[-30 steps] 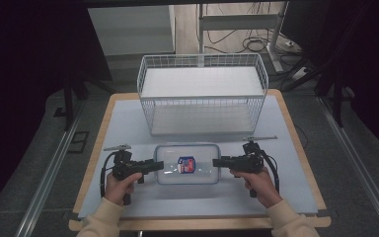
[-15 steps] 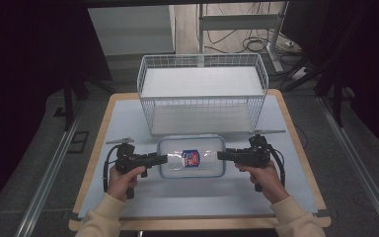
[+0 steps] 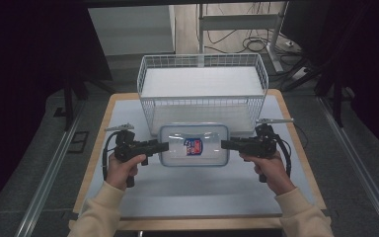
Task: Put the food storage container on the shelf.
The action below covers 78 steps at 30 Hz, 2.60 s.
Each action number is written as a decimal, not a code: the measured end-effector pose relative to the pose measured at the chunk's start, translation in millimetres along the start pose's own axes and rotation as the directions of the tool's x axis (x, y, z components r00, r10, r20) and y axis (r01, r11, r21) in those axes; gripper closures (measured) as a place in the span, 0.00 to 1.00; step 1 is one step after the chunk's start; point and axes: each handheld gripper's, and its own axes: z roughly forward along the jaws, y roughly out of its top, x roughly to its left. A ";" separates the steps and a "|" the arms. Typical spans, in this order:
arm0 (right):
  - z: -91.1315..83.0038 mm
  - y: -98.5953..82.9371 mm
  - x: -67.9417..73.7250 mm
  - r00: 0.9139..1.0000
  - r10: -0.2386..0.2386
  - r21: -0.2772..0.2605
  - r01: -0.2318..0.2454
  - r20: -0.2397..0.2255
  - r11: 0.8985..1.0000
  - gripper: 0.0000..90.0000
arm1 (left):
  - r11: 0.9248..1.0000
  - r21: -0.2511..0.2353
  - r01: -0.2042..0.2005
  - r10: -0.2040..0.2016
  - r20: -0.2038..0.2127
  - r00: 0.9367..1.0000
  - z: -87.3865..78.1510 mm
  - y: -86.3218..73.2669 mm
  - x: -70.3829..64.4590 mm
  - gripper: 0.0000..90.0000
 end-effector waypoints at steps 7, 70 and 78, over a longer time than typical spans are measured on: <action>-6.9 13.6 6.8 0.999 -0.034 -0.019 0.034 0.007 0.999 0.62 | 1.000 -0.014 -0.024 0.025 0.009 1.000 -2.7 14.1 -6.6 0.55; -24.8 174.8 -26.1 0.996 -0.080 -0.059 0.082 0.035 0.995 0.61 | 0.995 -0.070 -0.070 0.070 -0.004 0.998 31.2 178.3 -2.1 0.55; -14.4 193.5 -44.2 0.998 -0.047 -0.036 0.048 0.032 0.998 0.61 | 0.998 -0.043 -0.044 0.043 -0.009 0.999 42.5 193.1 13.8 0.55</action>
